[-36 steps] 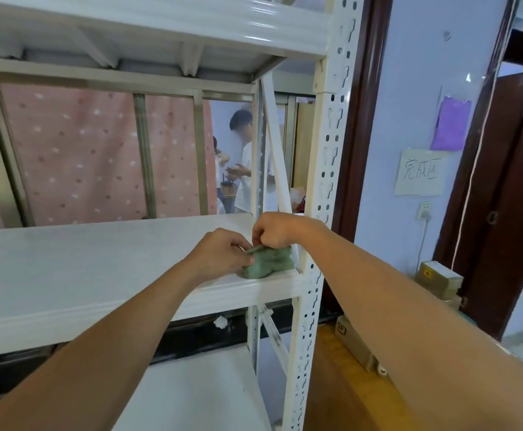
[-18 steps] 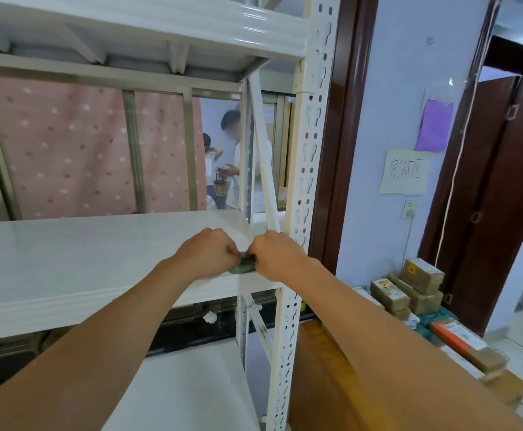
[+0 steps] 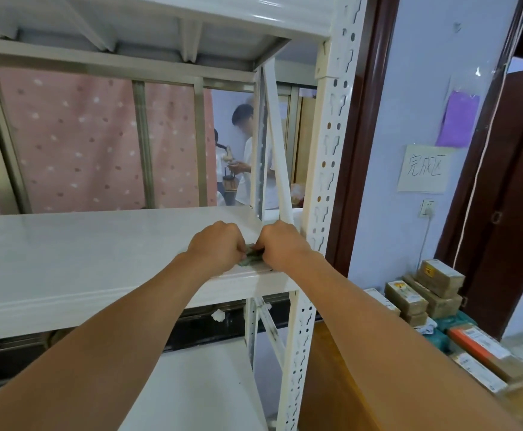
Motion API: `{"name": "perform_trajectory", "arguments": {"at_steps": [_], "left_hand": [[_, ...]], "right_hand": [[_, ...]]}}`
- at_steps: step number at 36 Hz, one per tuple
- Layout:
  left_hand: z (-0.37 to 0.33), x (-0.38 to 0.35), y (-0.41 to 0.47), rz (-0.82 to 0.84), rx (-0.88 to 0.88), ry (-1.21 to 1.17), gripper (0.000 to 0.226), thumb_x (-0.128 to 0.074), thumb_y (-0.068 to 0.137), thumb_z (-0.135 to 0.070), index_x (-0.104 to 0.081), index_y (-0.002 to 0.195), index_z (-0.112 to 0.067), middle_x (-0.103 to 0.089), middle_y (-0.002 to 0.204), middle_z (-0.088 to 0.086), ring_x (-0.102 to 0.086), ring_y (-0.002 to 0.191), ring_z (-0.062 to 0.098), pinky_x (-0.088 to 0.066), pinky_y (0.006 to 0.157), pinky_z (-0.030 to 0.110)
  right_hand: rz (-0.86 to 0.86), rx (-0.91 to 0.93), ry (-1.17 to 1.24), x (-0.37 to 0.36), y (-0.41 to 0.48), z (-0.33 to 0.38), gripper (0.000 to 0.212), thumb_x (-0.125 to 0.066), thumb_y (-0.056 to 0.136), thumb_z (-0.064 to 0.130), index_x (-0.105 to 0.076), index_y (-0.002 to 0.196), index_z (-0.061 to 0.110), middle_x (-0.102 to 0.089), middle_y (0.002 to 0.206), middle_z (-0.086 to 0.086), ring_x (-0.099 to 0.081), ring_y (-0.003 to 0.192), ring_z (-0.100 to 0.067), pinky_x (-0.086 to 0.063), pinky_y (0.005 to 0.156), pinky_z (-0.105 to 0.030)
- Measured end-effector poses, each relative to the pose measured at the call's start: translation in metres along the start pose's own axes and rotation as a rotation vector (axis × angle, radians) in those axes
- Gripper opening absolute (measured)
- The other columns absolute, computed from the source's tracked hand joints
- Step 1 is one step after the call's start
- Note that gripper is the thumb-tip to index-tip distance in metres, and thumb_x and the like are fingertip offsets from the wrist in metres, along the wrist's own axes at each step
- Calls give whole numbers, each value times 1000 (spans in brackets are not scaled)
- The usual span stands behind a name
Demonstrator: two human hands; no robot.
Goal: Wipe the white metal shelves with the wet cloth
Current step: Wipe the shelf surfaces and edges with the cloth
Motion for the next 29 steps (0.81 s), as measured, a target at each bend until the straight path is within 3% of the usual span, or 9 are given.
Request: {"name": "perform_trajectory", "arguments": {"at_steps": [8, 15, 19, 24, 29], "left_hand": [[18, -7, 56, -5, 54, 108, 16, -69, 86, -20, -78, 98, -16, -66, 91, 8, -61, 80, 28, -56, 76, 38], [44, -20, 122, 35, 86, 95, 16, -70, 86, -14, -79, 99, -14, -69, 91, 11, -63, 76, 27, -55, 74, 34], [60, -29, 160, 36, 95, 82, 14, -70, 87, -16, -79, 97, -11, -67, 86, 9, -59, 73, 24, -47, 66, 31], [79, -37, 198, 6, 97, 56, 14, -67, 88, -15, -77, 95, -7, -66, 86, 11, -58, 73, 25, -51, 70, 34], [99, -46, 229, -9, 100, 23, 13, -67, 84, -12, -75, 93, -5, -66, 91, 15, -59, 77, 28, -54, 74, 36]], "right_hand": [[-19, -66, 36, -16, 63, 1, 18, -62, 91, 14, -77, 101, 13, -66, 96, -11, -59, 80, -26, -57, 82, -35], [1, -135, 35, -33, 134, -10, 19, -61, 94, 13, -72, 109, 8, -63, 101, -13, -63, 91, -29, -51, 79, -33], [-3, -152, 37, -45, 177, -17, 16, -62, 94, 13, -71, 106, 8, -55, 83, -9, -55, 76, -25, -47, 71, -30], [-33, -141, 70, -56, 224, -27, 19, -60, 92, 11, -71, 106, 4, -64, 98, -13, -64, 89, -29, -50, 71, -32], [-41, -113, 48, -71, 261, -33, 16, -62, 90, 9, -72, 102, 5, -56, 86, -10, -65, 88, -31, -44, 66, -30]]}}
Point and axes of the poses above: each hand's wrist, its own y-axis towards the middle knuckle, its own x-axis out of the back of the hand, z = x × y, the point moved 1 cm from there along y, towards the middle knuckle
